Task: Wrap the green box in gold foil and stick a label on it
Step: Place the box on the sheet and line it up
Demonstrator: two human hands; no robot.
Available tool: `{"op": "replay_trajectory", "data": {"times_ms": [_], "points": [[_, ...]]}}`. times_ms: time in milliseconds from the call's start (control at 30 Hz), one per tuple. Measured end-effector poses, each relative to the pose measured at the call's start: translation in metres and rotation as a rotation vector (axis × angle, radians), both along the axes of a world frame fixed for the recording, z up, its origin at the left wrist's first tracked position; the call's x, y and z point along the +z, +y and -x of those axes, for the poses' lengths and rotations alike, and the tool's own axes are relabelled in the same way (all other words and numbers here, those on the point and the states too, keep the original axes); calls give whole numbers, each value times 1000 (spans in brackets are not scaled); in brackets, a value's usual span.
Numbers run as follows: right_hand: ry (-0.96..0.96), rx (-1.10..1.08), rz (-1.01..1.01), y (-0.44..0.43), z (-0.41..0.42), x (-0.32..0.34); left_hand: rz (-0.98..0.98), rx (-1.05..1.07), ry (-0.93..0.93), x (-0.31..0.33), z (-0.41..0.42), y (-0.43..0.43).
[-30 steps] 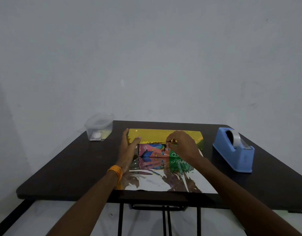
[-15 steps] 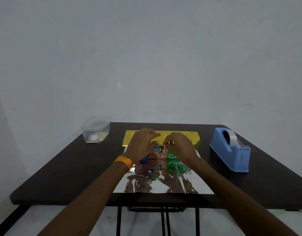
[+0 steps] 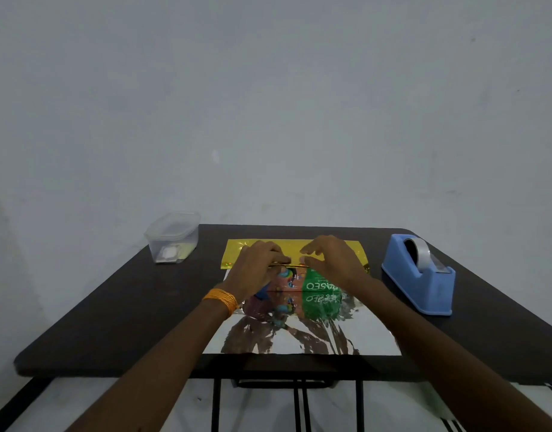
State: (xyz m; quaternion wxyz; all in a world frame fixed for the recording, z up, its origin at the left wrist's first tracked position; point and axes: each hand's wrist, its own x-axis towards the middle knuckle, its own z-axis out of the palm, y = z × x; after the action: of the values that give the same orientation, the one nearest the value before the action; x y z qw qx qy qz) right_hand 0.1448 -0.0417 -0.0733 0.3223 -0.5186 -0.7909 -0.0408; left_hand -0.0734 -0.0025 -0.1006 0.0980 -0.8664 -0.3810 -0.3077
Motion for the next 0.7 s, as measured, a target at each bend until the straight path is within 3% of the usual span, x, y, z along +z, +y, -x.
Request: {"op": "replay_trajectory", "data": {"times_ms": [100,400,700], "points": [[-75,47,65,1,-1,2,41,12,-6,2,0,-2],[-60,36,16,5,0,-3,66,24,54,10,-11,2],[-101,11,-41,5,1,-17,105,22,-1,5,-9,1]]}}
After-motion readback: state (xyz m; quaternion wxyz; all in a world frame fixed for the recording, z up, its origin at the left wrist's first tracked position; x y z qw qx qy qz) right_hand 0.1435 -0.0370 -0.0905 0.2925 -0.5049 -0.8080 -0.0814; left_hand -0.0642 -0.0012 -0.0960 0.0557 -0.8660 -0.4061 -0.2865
